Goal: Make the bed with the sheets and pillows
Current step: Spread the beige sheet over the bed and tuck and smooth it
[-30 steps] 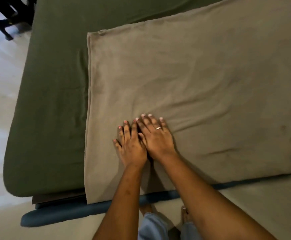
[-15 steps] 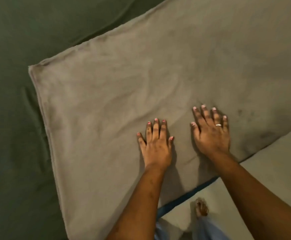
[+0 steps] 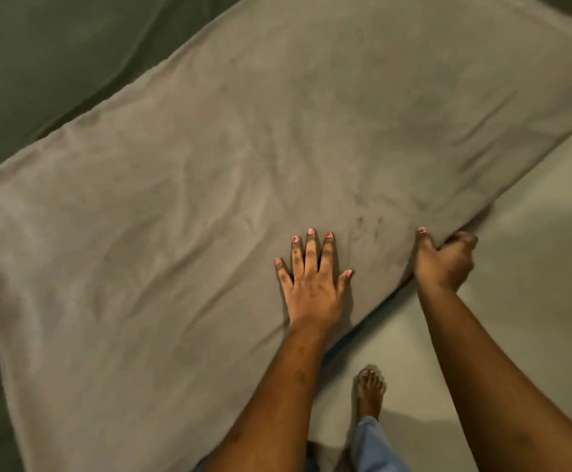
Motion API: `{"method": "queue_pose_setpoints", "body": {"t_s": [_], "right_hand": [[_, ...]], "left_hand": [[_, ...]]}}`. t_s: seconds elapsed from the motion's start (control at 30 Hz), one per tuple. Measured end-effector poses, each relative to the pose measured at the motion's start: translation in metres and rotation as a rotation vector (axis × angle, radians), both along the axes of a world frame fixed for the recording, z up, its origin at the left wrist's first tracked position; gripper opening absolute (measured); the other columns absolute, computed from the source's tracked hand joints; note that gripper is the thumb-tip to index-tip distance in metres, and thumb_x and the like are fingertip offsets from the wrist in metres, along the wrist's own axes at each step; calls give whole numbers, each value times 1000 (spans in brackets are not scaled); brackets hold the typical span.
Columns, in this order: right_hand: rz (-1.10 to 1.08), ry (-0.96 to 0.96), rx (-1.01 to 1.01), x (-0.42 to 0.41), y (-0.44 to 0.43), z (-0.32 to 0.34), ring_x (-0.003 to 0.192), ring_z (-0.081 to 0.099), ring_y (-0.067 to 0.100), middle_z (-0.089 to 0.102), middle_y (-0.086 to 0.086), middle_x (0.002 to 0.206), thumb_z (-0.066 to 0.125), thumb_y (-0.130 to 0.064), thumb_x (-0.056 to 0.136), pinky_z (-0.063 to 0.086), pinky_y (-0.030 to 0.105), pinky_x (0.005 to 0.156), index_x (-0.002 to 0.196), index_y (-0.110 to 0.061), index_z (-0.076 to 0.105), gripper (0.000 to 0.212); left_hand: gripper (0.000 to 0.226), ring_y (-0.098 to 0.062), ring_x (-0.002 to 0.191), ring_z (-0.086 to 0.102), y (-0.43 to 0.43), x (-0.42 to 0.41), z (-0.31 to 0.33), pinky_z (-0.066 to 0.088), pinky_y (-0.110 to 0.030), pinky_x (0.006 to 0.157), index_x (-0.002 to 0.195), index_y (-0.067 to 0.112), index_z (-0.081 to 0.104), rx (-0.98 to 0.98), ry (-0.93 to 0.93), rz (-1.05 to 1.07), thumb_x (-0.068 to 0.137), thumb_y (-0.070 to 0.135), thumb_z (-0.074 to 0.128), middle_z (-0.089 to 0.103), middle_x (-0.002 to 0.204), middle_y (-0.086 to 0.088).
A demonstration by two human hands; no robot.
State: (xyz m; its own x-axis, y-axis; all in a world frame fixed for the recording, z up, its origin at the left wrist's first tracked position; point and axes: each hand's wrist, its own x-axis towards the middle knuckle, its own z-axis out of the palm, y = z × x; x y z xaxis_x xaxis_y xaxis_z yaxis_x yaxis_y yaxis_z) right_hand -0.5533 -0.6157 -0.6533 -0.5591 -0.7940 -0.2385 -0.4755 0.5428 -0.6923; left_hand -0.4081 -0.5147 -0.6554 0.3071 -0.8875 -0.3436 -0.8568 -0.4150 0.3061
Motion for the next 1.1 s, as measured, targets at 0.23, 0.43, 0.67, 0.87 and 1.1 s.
{"method": "queue_pose_setpoints", "body": {"t_s": [0.23,0.43,0.67,0.87,1.1], "right_hand": [[167,-62,25,-28,-14,0,94,61,36,65,23,98,62,-22,90,46,40,85,98,3,58,26],[18,-307,35,-31,-13,-5,84,62,30,63,9,83,66,-26,86,52,48,85,90,-3,60,25],[-49,-531,-42,-28,-35,5,73,60,15,63,-2,79,72,-20,84,49,32,71,75,-14,59,17],[-140,-705,30,-47,-24,-7,80,60,18,65,4,85,63,-14,91,51,31,69,76,-14,61,15],[-141,-912,30,-61,-88,24,80,66,16,69,6,93,73,-17,83,58,31,72,93,-7,66,16]], "left_hand": [[72,-20,146,-19,-20,-38,3,-18,-48,110,150,39,-4,-26,3,-114,88,69,15,-13,160,3],[79,-19,140,-30,-24,-44,2,-20,-52,109,148,42,-11,-5,10,-153,78,76,5,-21,158,4],[90,-27,146,-12,-23,-53,-7,-15,-50,111,153,27,0,-87,-79,-275,80,75,21,-7,161,-2],[75,-28,147,10,-27,-69,-4,5,-54,113,152,25,19,-139,-24,-336,84,30,50,17,159,-4],[66,-28,130,48,-64,-90,7,39,-42,104,138,18,50,-171,2,-374,75,18,32,52,141,-3]]}}
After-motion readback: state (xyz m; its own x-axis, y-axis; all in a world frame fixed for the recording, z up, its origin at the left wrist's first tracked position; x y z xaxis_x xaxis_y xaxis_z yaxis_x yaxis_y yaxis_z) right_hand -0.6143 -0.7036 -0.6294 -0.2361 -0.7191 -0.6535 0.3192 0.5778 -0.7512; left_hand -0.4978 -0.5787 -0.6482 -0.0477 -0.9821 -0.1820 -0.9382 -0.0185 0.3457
